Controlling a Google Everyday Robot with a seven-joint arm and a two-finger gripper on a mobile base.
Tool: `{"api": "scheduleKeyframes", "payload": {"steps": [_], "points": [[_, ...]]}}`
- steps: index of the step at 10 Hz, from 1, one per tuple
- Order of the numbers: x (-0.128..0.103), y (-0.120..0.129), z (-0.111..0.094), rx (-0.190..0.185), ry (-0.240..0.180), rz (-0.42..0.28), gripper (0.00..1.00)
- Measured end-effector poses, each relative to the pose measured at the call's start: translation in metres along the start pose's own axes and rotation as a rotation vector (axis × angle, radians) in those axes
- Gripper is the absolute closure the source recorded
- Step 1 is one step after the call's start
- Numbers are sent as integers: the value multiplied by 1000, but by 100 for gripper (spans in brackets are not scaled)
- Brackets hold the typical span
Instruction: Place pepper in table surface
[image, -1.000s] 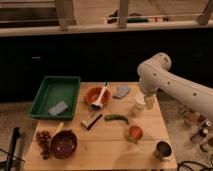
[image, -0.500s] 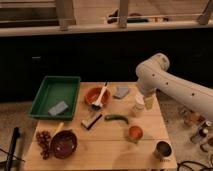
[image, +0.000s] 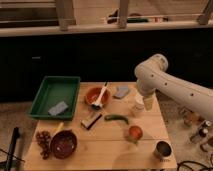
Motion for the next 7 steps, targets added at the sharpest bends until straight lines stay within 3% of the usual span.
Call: {"api": "scheduleKeyframes", "payload": {"steps": [2,7], "points": [[-3,2,-2,2,-6,-17,20],[-21,-2,-9,25,-94,-45,20]]}}
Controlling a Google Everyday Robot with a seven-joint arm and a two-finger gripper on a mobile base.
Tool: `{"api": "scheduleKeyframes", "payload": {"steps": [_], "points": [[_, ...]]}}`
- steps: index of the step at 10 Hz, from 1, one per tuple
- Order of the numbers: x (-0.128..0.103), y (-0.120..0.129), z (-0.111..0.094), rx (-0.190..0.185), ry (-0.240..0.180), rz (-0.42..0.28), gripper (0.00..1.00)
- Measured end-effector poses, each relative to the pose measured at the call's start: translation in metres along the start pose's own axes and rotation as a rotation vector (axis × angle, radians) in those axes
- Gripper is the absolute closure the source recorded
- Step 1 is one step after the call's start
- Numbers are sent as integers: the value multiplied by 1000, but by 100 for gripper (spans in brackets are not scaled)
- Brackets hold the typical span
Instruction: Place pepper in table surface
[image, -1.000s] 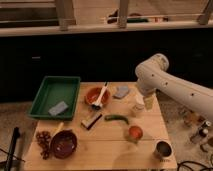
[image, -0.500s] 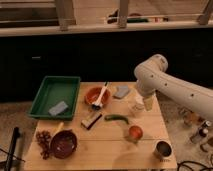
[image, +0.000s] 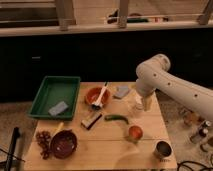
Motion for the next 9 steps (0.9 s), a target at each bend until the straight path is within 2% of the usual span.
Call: {"api": "scheduleKeyframes", "payload": {"steps": [4,5,6,9], "points": [[-13,-2,2,-21,-105,12,20],[-23,-3,4,-36,-156,28,20],[-29,-2,5,-46,-189,47,20],[-45,3,8,-62,-241,96,20]]}}
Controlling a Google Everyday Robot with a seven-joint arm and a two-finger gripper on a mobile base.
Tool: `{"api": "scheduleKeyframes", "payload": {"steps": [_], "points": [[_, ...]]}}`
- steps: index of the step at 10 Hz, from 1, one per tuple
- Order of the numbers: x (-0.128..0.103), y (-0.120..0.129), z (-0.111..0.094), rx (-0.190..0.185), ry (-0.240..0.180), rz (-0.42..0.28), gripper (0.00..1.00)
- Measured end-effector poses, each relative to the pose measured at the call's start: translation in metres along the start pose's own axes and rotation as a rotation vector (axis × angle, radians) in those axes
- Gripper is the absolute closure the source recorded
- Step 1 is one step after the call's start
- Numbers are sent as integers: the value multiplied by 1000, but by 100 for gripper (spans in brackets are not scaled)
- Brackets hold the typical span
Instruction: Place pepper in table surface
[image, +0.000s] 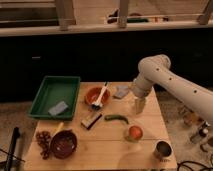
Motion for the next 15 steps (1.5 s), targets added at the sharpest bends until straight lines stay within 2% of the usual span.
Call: {"api": "scheduleKeyframes", "payload": {"steps": [3,6,10,15], "points": [[-23,6,12,0,-40,46,20],[-42,7,36,-16,-64,81,20],[-44,8,62,-9,-75,161,20],[-48,10,95,33,-93,212,20]]}}
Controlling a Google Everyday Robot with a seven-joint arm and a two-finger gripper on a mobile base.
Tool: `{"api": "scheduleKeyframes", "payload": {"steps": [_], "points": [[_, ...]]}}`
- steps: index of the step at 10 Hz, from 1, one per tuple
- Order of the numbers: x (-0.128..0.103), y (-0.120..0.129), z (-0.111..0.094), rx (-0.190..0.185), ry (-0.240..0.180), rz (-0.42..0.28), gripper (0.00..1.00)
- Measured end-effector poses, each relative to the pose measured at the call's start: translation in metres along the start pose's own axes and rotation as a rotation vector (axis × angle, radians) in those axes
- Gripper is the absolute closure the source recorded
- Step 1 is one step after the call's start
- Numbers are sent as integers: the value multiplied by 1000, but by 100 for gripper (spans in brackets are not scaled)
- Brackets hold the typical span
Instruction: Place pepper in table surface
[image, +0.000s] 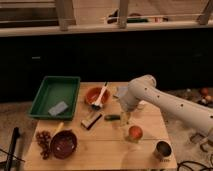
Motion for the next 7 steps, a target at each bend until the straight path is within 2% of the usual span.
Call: {"api": "scheduleKeyframes", "payload": {"steps": [3,7], "points": [[-6,-1,16,-4,-6,7,20],[-9,5,46,-53,-66,27,20]]}}
